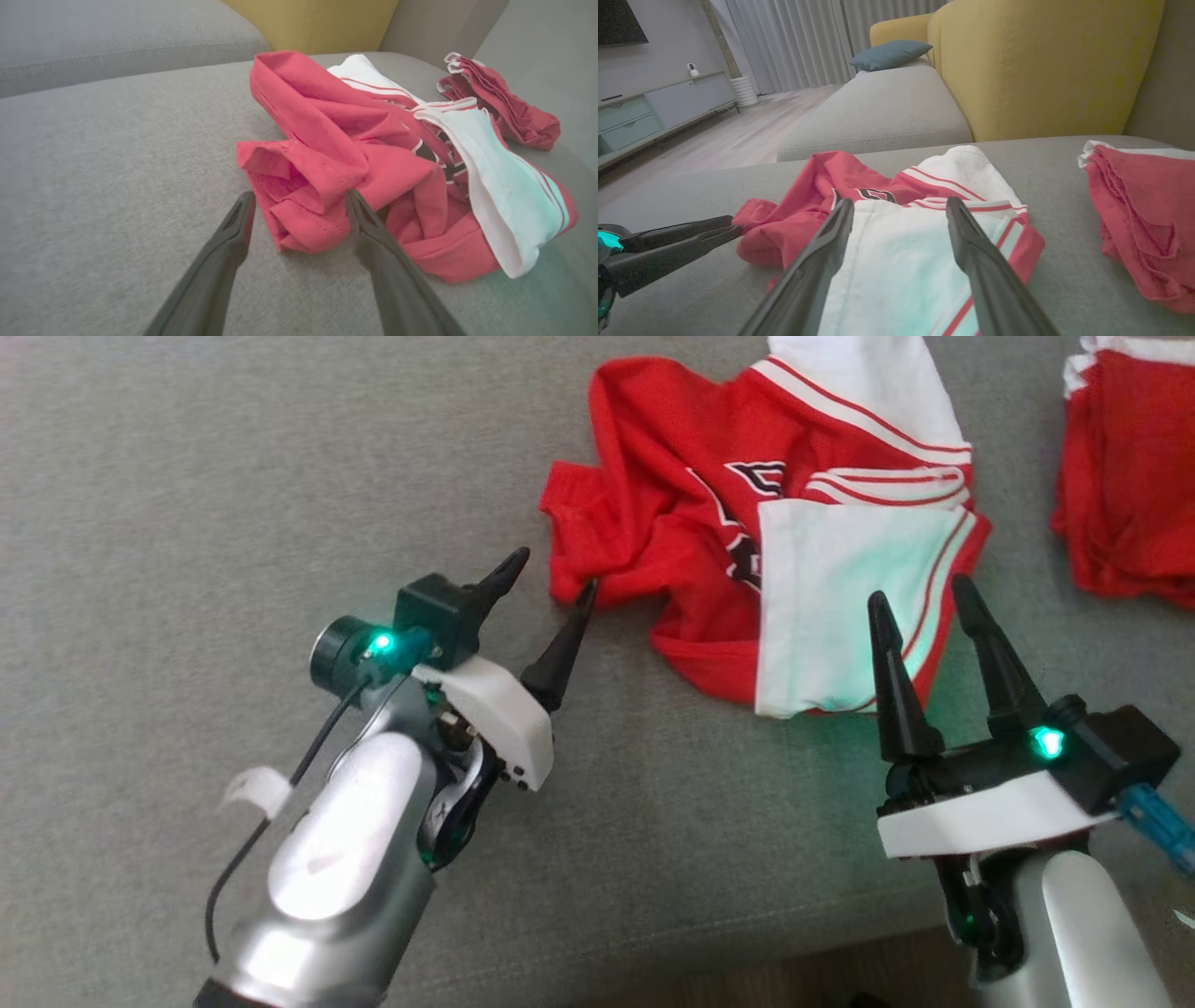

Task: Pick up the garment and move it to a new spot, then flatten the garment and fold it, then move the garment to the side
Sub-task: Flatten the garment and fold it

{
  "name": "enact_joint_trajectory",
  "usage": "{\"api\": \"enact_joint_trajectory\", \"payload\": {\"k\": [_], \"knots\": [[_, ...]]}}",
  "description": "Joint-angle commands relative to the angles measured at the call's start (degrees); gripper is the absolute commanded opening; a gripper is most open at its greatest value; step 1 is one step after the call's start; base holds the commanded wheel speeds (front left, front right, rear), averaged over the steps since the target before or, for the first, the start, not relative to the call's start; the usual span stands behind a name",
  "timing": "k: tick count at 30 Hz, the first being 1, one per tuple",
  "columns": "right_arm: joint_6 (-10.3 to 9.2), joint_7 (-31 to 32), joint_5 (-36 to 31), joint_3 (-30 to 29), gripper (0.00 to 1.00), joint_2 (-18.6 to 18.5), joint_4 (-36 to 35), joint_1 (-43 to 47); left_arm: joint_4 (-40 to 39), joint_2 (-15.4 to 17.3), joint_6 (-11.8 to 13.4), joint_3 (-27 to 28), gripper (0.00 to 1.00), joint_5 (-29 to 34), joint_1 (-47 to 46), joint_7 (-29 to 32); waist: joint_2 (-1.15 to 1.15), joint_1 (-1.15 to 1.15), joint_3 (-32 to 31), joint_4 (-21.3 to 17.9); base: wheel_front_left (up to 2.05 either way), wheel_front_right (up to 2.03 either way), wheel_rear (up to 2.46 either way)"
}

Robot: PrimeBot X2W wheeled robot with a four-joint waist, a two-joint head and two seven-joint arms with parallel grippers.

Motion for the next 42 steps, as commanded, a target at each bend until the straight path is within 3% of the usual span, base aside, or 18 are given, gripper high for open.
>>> {"api": "enact_joint_trajectory", "payload": {"k": [1, 6, 7, 8, 9, 18, 23, 32, 42], "knots": [[0.21, -0.59, 0.56, 1.41, 1.00, -0.12, -1.40, -1.60, -0.40, -0.15, -0.44, 0.86, 1.00, -0.58, -2.69, -0.15, 0.00, 0.00, 0.64, -0.87, 0.00, 0.00, 0.00], [0.21, -1.08, 1.05, 1.53, 1.00, -0.06, -0.50, -1.97, 3.41, -0.62, -1.21, -0.02, 1.00, -1.68, -5.36, -1.21, 0.00, 0.00, 1.09, -1.77, 0.00, 0.00, 0.00], [0.21, -1.18, 1.13, 1.54, 1.00, -0.05, -0.36, -2.02, 3.79, -0.67, -1.31, -0.14, 0.66, -1.67, -5.95, -2.00, 0.00, 0.00, 1.14, -1.86, 0.00, 0.00, 0.00], [0.21, -1.26, 1.20, 1.54, 1.00, -0.04, -0.23, -2.06, 4.18, -0.71, -1.35, -0.21, 0.13, -1.59, -6.49, -2.88, 0.00, 0.00, 1.16, -1.92, 0.00, 0.00, 0.00], [0.21, -1.33, 1.30, 1.55, 1.00, -0.04, -0.09, -2.09, 4.66, -0.74, -1.33, -0.24, 0.00, -1.49, -6.92, -3.61, 0.00, 0.00, 1.15, -1.98, 0.00, 0.00, 0.00], [0.21, -1.71, 2.66, 1.21, 1.00, -0.02, 0.95, -1.61, 3.66, 0.56, -0.03, 0.41, 0.00, -1.05, -5.80, -8.93, 0.00, 0.00, 0.26, -1.35, 0.00, 0.00, 0.00], [0.21, -1.35, 2.79, 0.44, 1.00, -0.01, 0.98, -1.17, -2.97, 4.09, 3.08, 1.66, 0.00, -0.16, -0.84, -9.49, 0.00, 0.00, -0.30, 0.39, 0.00, 0.00, 0.00], [0.21, 0.51, 2.25, -1.20, 1.00, -0.01, 0.50, -0.52, -18.19, 11.91, 9.70, 7.44, 0.00, -2.10, 11.66, -3.40, 0.00, 0.00, -1.16, 4.91, 0.00, 0.00, 0.00], [0.21, 1.52, 2.19, -1.73, 1.00, -0.01, 0.08, 0.10, -27.60, 18.27, 15.02, 14.43, 0.00, -3.02, 17.93, 1.29, 0.00, 0.00, -1.96, 5.93, 0.00, 0.00, 0.00]]}}
